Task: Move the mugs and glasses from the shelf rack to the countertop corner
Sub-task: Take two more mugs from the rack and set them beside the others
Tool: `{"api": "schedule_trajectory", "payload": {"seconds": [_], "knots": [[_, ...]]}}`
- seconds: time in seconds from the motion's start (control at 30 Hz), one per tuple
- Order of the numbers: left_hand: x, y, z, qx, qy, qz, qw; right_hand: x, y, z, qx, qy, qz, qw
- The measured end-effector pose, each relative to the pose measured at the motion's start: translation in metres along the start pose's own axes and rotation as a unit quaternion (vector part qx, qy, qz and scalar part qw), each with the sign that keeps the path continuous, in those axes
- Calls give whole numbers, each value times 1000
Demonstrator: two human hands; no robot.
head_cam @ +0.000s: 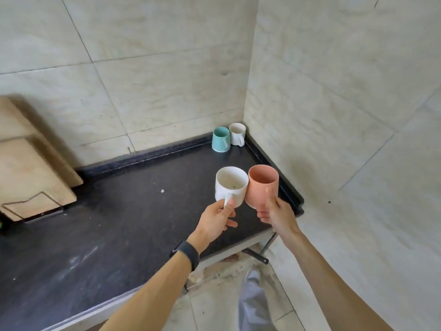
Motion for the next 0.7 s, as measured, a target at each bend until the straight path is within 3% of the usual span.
{"api": "schedule_trajectory", "payload": {"seconds": [0.43, 0.7], "knots": [[221, 10, 22, -99, 62, -217, 969, 241, 43, 28, -9, -91, 114, 989], [293, -8, 22, -94, 57, -232, 966, 305, 74, 51, 44, -79, 165, 982]]}}
Point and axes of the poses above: each hand's wrist, its own x-axis towards the middle knuckle, its own z-axis out of the palm, y = z × x, the point moved 6 cm from there along x, towards the middle knuckle, and after that the axes turned 5 degrees about -z, right-handed, at the moved point
